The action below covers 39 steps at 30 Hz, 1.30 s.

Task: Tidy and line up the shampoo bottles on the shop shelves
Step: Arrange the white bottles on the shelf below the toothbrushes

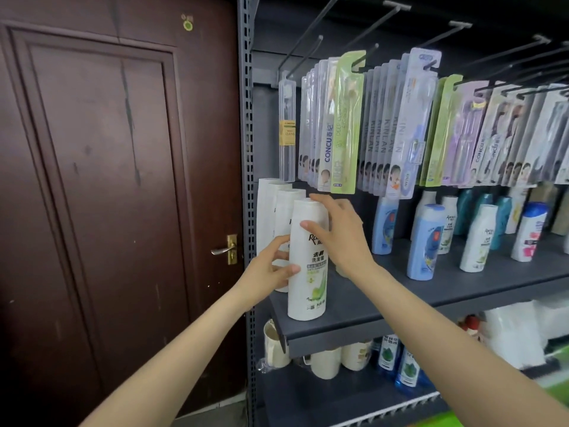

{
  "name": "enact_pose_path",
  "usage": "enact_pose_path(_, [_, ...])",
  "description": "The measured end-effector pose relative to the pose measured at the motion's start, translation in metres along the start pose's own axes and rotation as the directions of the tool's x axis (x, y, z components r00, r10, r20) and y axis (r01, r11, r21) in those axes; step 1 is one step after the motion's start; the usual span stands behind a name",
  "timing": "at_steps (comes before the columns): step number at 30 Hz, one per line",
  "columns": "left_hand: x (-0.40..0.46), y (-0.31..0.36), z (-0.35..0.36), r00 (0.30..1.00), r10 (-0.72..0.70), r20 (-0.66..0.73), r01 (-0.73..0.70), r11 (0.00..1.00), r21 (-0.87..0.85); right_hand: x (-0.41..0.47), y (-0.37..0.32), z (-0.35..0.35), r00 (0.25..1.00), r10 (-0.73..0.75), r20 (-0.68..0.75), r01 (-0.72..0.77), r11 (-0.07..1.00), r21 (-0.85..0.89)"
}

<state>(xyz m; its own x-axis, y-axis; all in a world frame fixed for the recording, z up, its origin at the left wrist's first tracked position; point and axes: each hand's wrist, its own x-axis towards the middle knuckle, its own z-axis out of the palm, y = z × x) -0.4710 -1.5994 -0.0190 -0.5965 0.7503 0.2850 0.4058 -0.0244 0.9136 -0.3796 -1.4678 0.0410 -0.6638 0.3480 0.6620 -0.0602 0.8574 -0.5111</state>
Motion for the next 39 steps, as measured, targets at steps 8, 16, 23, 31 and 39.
enact_pose_path(8, [0.037, 0.040, -0.038, 0.846, 0.397, -0.357, -0.235, 0.877, 0.419, 0.020, -0.011, -0.018, 0.971, -0.233, 0.048, 0.237, 0.956, -0.174])
enact_pose_path(16, [0.063, 0.044, -0.047, 0.921, 0.375, -0.103, -0.192, 0.668, 0.719, 0.013, -0.004, -0.008, 0.977, -0.213, 0.014, 0.212, 0.965, -0.154])
enact_pose_path(23, [0.045, 0.040, -0.070, 0.859, 0.428, -0.281, -0.135, 0.718, 0.683, 0.008, -0.008, -0.007, 0.977, -0.212, 0.011, 0.211, 0.964, -0.164])
enact_pose_path(31, [0.035, 0.040, -0.062, 0.918, 0.299, -0.259, -0.136, 0.853, 0.504, 0.007, -0.012, -0.007, 0.984, -0.179, 0.014, 0.179, 0.971, -0.159])
enact_pose_path(39, [-0.011, 0.040, -0.093, 0.848, 0.321, -0.423, -0.198, 0.930, 0.310, -0.002, -0.041, -0.001, 0.983, -0.179, 0.038, 0.182, 0.941, -0.284])
